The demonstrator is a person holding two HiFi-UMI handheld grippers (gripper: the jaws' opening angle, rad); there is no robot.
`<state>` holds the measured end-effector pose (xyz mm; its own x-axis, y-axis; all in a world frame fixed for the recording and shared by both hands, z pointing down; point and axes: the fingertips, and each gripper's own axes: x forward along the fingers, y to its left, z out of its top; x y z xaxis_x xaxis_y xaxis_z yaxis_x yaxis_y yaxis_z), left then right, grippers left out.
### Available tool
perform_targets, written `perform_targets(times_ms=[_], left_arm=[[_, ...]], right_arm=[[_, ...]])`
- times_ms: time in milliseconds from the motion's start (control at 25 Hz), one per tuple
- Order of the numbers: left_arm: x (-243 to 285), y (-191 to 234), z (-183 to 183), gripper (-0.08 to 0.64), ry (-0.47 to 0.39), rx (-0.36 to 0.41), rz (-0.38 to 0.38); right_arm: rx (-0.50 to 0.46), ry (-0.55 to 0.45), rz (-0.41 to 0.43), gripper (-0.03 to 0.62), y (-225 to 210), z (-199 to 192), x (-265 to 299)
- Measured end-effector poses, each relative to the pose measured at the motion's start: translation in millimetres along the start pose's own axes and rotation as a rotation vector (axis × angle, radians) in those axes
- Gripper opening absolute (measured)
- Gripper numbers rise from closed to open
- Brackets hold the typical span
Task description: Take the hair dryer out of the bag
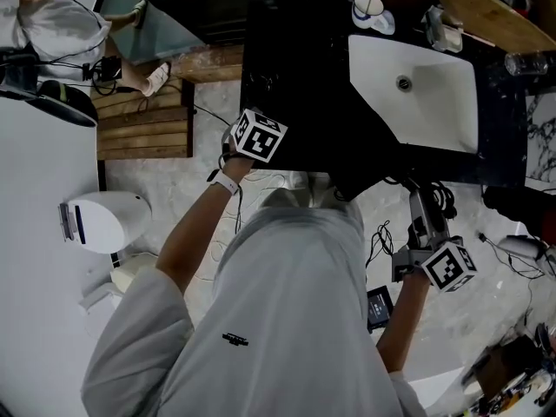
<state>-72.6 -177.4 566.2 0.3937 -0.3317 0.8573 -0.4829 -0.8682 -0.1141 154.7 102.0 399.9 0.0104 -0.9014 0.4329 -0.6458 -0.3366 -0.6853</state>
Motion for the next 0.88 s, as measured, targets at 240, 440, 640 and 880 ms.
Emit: perform_targets(times_ms=[240, 440, 640, 880], left_arm=[[-8.7, -8.2, 8.0, 0.009, -0.032, 0.010, 0.023], [-28.0, -36.3, 34.8, 0.011, -0.115, -0.012, -0.022], [-51.5, -70.9, 67.9, 0.011, -0.200, -0.012, -0.077], [-68.3, -110.9, 93.8, 0.011, -0.259, 0.027, -0.161]], right_arm=[[0.012, -0.034, 0.001, 0.158, -4.1, 14.0, -16.4], [0.002, -0.060, 0.008, 0.158, -5.9, 24.8, -27.7], [-0.041, -0.066, -0.017, 0.158, -2.7, 34.4, -38.4], [-0.135, -0.110, -0.106, 0.158, -9.7, 45.6, -54.6]])
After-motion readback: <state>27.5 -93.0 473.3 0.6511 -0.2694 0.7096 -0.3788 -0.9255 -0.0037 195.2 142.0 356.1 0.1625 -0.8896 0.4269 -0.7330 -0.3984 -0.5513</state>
